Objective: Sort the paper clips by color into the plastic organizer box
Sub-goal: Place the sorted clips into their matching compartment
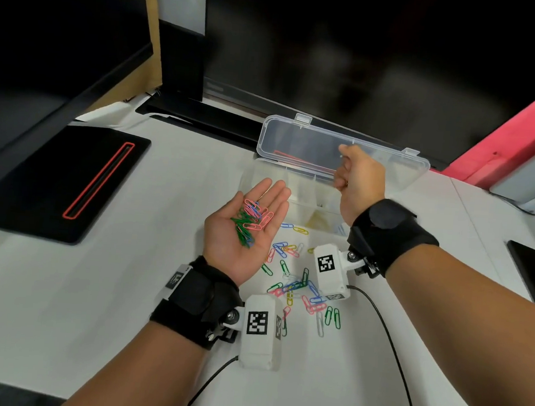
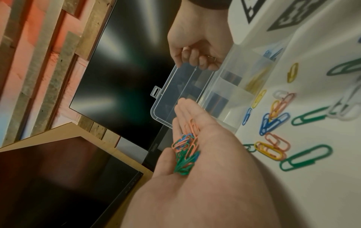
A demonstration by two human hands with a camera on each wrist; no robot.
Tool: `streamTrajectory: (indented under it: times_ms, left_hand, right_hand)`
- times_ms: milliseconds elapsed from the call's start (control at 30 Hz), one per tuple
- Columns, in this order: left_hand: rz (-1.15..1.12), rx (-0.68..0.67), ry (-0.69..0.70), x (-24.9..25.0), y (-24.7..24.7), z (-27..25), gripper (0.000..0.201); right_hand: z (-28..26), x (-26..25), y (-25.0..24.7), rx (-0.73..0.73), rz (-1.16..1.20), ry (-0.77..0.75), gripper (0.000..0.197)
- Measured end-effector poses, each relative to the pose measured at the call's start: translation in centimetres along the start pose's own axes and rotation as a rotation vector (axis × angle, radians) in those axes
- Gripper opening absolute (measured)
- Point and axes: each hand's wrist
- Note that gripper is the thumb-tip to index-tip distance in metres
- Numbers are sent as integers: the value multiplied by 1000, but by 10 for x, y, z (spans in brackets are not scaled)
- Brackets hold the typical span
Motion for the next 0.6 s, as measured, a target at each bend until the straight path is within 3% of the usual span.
streamTrajectory:
  times_ms: [67,133,200,267,300,400,500,600]
  left_hand:
    - [16,12,3,0,0,0,43]
    - [31,27,2,-1,1,1,44]
    - [21,32,-7,-3,4,0,46]
    - [3,21,-13,-5,5,-2,47]
    - [8,19,-14,-6,5,-2,48]
    - [51,-2,-14,-7,4,-1,53]
    - [96,-4,2,-7,2,1,52]
    - [118,17,-1,-7,2,0,46]
  right_hand:
    - [-12,-6,2,-71,-118,-74,42]
    - [-29,-11,6,-261,-341,-222,44]
    - [-49,-14,10,-495,-659,-379,31]
    - [-64,-17,14,-635,-978,-506,10]
    - [-69,-20,14,-659,-1118,-565,4]
    - [-74,-23,13,-699,-1362,-627,17]
    - [-74,-17,13,-717,-1421,-636,27]
    - [-75,-9,13,-727,-1392,-636,18]
Point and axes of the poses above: each hand's wrist, its own z-axis towards the middle knuckle, its own y-axis out of the palm, x = y × z, and after that the axes turned 2 degrees about y, right-handed
